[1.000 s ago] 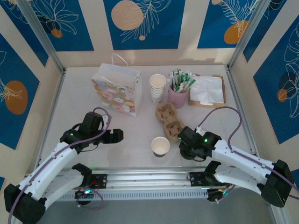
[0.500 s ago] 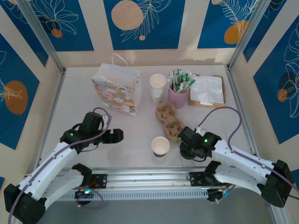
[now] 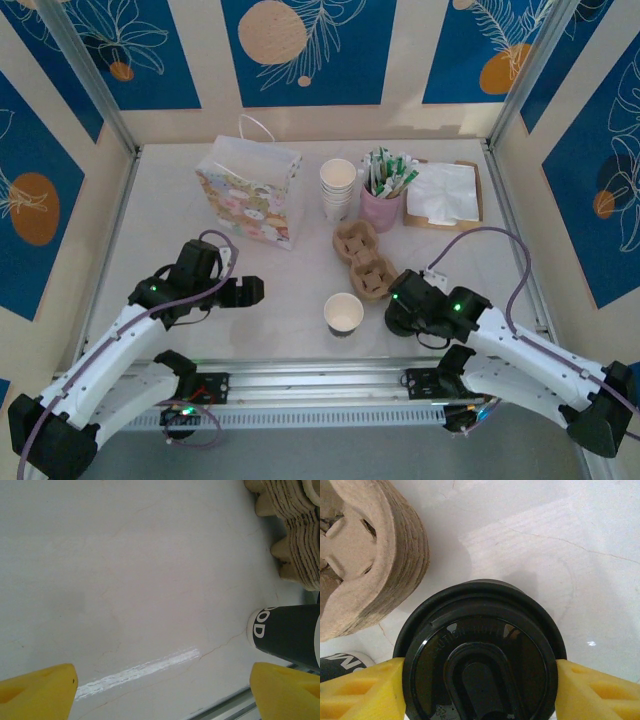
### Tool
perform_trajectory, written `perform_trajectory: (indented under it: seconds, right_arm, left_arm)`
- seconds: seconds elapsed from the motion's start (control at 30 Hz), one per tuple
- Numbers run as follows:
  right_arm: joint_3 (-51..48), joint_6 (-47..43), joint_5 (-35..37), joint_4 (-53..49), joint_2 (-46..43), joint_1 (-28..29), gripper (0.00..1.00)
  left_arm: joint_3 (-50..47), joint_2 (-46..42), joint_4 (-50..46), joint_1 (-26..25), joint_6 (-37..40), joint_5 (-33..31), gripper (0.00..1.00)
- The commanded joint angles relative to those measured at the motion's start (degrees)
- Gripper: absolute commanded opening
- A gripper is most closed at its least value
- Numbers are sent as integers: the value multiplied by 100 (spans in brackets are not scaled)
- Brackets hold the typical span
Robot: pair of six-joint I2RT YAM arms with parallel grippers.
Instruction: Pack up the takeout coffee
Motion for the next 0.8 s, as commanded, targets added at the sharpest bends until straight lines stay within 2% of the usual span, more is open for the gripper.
perform_trajectory:
  seconds: [0.0,0.1,0.27,0.4,0.53,0.57,0.67,0.77]
  right_arm:
    - [131,-48,178,-161,18,-28,68]
    - [202,165,211,-302,172,-25,68]
    - [112,-113,-303,230,74,-119,68]
    - [517,342,428,-864,600,-130,68]
    - [328,-179,-252,37,420,-172,68]
    - [297,-310,-231,158,383,-170,67]
    - [558,47,340,-564,633,-169,65]
    - [335,-290,-345,119,445,-349,65]
  left_arm:
    - [51,31,-25,-47,14,-105,89]
    - [50,39,-26,-47,14,-113,89]
    - [51,45,-26,-47,14,-105,89]
    - [51,31,-24,-47,14,-105,89]
    - [52,40,-25,-47,23,-105,89]
    - [53,48,-34,-47,23,-114,89]
    - [60,40,-44,-47,21,-106,89]
    - [51,39,-23,-47,28,-131,89]
